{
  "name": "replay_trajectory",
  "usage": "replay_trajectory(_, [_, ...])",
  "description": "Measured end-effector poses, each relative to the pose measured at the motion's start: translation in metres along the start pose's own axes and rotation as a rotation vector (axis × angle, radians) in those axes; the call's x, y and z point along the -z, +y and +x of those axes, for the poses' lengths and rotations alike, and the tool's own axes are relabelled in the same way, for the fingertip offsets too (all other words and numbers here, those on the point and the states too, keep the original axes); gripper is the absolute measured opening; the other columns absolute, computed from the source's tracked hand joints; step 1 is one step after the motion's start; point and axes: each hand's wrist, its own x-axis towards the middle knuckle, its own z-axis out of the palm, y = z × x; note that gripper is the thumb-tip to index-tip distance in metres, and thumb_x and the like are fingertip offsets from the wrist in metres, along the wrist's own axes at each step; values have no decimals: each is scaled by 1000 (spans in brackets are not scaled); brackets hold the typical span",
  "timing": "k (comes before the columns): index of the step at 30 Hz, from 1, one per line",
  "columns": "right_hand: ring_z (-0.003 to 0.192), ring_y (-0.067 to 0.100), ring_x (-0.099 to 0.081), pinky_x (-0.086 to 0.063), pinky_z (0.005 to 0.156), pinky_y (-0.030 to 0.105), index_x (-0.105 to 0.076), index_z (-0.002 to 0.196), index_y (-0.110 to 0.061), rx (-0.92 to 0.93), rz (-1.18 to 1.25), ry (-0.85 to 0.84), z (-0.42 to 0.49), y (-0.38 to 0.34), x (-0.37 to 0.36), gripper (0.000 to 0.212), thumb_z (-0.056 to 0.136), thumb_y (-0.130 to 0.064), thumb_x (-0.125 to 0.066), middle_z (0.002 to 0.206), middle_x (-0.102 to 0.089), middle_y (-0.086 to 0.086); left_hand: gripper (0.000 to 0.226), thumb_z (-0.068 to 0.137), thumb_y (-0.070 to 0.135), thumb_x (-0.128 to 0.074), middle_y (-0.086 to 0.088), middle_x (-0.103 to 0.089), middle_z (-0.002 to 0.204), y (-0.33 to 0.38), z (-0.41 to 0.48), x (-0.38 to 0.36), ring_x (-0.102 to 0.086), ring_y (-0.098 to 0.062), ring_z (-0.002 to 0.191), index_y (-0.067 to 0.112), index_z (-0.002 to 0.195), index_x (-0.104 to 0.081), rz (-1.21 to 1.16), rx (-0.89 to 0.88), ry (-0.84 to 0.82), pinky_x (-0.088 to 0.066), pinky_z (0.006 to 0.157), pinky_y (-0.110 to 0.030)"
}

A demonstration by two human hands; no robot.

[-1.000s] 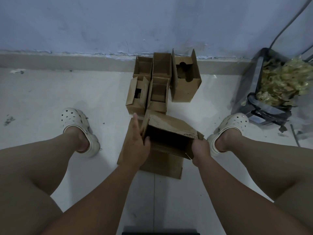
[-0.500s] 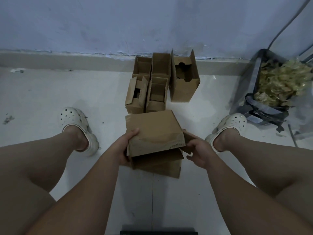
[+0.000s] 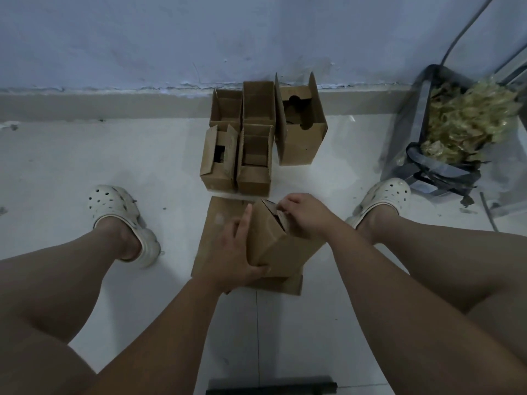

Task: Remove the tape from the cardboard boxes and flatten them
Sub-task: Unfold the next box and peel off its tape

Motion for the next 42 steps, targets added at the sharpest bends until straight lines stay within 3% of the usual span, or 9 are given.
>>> replay_trajectory(7, [90, 18, -58, -43, 81, 34, -62, 92, -23, -39, -158, -97, -8, 2, 1, 52, 97, -63, -29, 98, -63, 1, 126, 61, 66, -71, 11, -18, 137, -4, -1, 0, -37, -23, 123, 50, 138, 27, 49, -34, -4, -41, 97, -40])
replay_trajectory(10, [107, 29, -57, -41, 100, 44, -65, 109, -12, -96, -309, -57, -6, -11, 9, 43, 103, -41, -33, 115, -63, 11, 128, 61, 67, -71, 9, -17, 139, -4, -2, -2, -37, -23, 123, 50, 135, 31, 55, 8, 9, -41, 97, -41])
replay_trajectory(13, [119, 35, -55, -43, 93, 35, -62, 120, -1, -195, -343, -183, -8, -25, 26, 34, 96, -23, -51, 125, -61, 19, 129, 60, 66, -71, 6, -18, 139, -7, -4, -2, -36, -23, 123, 50, 134, 33, 46, 22, 23, -43, 98, -41])
replay_trajectory(19, [111, 25, -61, -51, 93, 36, -33, 147, -39, -222, -355, -469, -16, -21, 33, 66, 91, -19, -62, 128, -60, 6, 125, 63, 64, -71, 6, -17, 141, -7, -4, -4, -34, -21, 125, 41, 143, 22, 96, 1, 28, -41, 99, -39])
replay_trajectory(22, [109, 28, -61, -51, 97, 44, 6, 151, -48, -139, -175, -374, -13, -9, 25, 106, 85, -12, -69, 136, -54, 12, 125, 63, 65, -70, 5, -16, 142, -7, -3, -9, -34, -22, 125, 41, 143, 23, 110, -32, 0, -40, 99, -38])
replay_trajectory(27, [88, 14, -69, -55, 73, 27, -19, 150, -37, -123, 203, -212, -9, -6, 12, 88, 81, -41, -75, 113, -61, 0, 127, 63, 67, -69, 6, -15, 141, -10, -8, -13, -35, -21, 124, 45, 136, 33, 116, -32, 14, -41, 96, -36])
replay_trajectory(33, [111, 24, -48, -47, 97, 39, -14, 153, -37, -210, -51, -290, -8, -5, 9, 103, 74, -53, -78, 148, -37, 7, 125, 62, 67, -67, 2, -17, 142, -6, -4, -12, -34, -23, 126, 42, 141, 27, 186, -82, 2, -42, 101, -43])
replay_trajectory(38, [123, 27, -45, -43, 87, 32, -15, 153, -33, -198, -1, -170, -12, -11, -1, 109, 69, -49, -82, 153, -31, 5, 126, 62, 66, -70, -1, -18, 144, -7, -4, -8, -34, -26, 127, 48, 138, 28, 212, -84, 46, -41, 101, -46])
replay_trajectory(42, [135, 34, -39, -42, 101, 43, -3, 154, -33, -171, -103, 26, -11, -28, -9, 119, 68, -49, -84, 155, -30, 7, 127, 64, 60, -73, -2, -19, 144, -6, -4, -11, -35, -26, 125, 48, 137, 31, 139, -54, 60, -41, 98, -42])
